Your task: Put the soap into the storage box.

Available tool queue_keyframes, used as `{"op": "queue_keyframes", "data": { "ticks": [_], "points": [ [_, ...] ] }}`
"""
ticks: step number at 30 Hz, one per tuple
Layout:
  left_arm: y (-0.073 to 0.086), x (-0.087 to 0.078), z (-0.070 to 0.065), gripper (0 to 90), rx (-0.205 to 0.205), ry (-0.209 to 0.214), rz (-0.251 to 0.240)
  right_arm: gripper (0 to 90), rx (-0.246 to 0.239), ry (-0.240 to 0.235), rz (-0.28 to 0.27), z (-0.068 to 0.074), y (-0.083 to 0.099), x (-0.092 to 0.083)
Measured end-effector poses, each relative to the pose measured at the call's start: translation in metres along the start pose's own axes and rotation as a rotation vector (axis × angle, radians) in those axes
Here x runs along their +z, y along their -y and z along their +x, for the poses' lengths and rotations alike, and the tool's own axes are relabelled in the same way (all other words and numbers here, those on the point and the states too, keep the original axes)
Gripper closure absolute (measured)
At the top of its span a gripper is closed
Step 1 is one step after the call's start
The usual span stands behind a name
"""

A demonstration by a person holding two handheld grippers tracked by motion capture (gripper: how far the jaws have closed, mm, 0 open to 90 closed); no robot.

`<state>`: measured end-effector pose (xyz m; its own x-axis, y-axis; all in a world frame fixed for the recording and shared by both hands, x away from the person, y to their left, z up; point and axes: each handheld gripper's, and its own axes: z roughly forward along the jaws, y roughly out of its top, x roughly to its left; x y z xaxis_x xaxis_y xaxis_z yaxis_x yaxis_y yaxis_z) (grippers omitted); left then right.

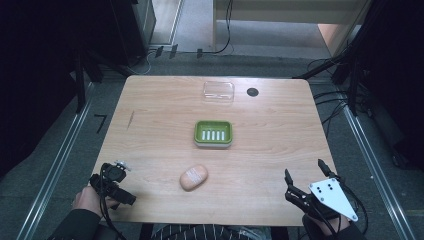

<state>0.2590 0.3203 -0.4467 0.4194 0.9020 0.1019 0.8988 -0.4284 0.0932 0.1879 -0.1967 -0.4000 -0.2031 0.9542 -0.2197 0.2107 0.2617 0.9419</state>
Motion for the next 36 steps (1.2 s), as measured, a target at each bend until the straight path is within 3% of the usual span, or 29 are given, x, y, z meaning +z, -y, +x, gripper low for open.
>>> {"op": "queue_keyframes", "data": {
  "ticks": [18, 25, 36],
  "points": [
    [-0.003, -0.008, -0.008, 0.0, 0.014, 0.015, -0.053, 13.4, 0.022, -0.006, -0.002, -0.002, 0.001, 0.002],
    [-0.005, -0.014, -0.016, 0.0, 0.050, 0.022, -0.097, 13.4, -0.003, -0.012, -0.004, 0.001, 0.000, 0.003],
    [-0.014, -0.019, -0.029, 0.0, 0.094, 0.039, -0.123, 13.4, 0.003, -0.008, -0.005, 0.002, -0.002, 0.003]
  ]
}}
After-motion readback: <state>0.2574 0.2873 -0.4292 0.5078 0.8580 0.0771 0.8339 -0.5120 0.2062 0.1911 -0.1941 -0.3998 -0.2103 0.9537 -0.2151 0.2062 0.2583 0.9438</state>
